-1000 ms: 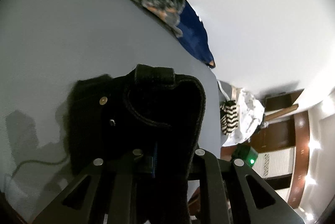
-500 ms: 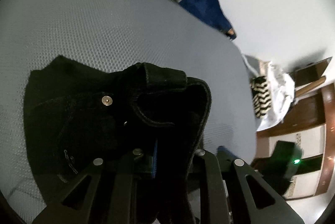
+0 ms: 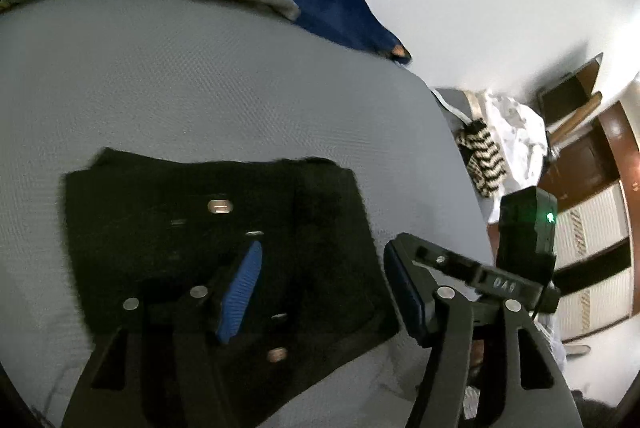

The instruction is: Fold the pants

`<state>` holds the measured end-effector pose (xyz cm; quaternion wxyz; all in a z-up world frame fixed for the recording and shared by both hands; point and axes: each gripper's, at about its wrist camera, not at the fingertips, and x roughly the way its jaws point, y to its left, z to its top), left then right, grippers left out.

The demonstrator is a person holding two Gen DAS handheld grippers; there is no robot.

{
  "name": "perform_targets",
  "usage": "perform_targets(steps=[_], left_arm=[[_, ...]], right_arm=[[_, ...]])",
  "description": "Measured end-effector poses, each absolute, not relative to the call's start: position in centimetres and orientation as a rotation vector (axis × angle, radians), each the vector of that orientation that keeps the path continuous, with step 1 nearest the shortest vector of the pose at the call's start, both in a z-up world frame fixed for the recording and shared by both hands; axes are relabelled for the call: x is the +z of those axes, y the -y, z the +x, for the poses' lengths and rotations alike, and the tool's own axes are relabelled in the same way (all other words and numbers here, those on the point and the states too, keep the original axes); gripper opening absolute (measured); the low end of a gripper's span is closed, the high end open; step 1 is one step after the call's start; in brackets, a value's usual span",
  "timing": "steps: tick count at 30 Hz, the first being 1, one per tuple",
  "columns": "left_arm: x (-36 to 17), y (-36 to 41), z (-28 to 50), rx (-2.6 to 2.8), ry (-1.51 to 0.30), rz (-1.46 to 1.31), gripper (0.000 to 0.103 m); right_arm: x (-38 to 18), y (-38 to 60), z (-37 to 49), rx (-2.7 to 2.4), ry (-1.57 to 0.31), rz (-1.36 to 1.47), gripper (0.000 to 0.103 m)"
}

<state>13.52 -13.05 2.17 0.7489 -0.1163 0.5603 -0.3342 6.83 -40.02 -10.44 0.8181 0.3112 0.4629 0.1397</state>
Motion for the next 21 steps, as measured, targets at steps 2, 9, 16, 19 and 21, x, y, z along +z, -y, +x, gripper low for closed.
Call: perform_targets(steps=[2, 9, 16, 19, 21], left_arm=[[2.4, 11.1, 13.5, -0.671, -1.196, -0.230, 0.065], [0.7, 4.6, 13.8, -0.439, -1.196, -0.222, 0.065], [-1.7, 2.9, 12.6, -0.377, -1.247, -0.260, 0.065], [-2.3, 3.2, 12.5, -0.362, -1.264, -0.262, 0.065], [-2.7, 3.4, 12.4, -0.359, -1.280, -0.270, 0.065]], right_arm=[[-10.5, 39.3, 7.8, 0.341, -1.003, 0.630, 0.055], [-11.8, 37.2, 10.9, 0.426, -1.077, 0.572, 0.055], [-13.0, 37.2, 12.4, 0.439, -1.120, 0.533, 0.055], [-13.2, 37.0, 13.1, 0.453, -1.117, 0.536, 0.055], [-13.3, 36.7, 13.6, 0.473, -1.113, 0.541, 0.055]])
